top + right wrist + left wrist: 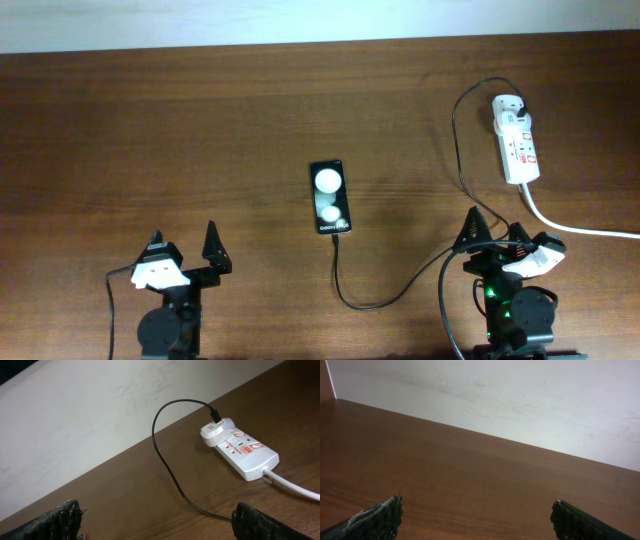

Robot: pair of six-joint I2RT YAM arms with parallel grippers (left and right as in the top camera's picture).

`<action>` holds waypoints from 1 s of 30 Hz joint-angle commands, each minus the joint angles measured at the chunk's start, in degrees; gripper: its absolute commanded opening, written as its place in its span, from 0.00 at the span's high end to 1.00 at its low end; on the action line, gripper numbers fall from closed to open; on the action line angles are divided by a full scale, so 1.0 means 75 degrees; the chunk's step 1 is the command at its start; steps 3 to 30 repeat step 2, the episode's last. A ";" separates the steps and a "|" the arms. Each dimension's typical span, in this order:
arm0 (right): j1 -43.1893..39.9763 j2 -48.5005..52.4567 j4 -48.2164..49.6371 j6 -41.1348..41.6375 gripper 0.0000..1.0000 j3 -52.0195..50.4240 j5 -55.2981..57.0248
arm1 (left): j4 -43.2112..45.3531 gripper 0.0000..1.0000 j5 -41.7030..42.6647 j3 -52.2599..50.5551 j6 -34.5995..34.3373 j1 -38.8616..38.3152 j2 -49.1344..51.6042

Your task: Plug charger to phone and switch on socket

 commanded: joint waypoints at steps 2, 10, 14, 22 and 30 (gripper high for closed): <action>0.0044 -0.0087 -0.0035 -0.0050 0.02 -0.0050 0.0038 | 0.0015 0.01 0.0082 -0.0055 0.0073 0.0041 -0.0038; 0.0044 -0.0087 -0.0035 -0.0050 0.02 -0.0050 0.0038 | 0.0015 0.01 0.0082 -0.0055 0.0073 0.0041 -0.0038; 0.0044 -0.0087 -0.0035 -0.0050 0.02 -0.0050 0.0038 | 0.0015 0.01 0.0082 -0.0055 0.0073 0.0041 -0.0038; 0.0044 -0.0087 -0.0035 -0.0050 0.02 -0.0050 0.0038 | 0.0015 0.01 0.0082 -0.0055 0.0073 0.0041 -0.0038; 0.0044 -0.0087 -0.0035 -0.0050 0.02 -0.0050 0.0038 | 0.0015 0.01 0.0082 -0.0055 0.0073 0.0041 -0.0038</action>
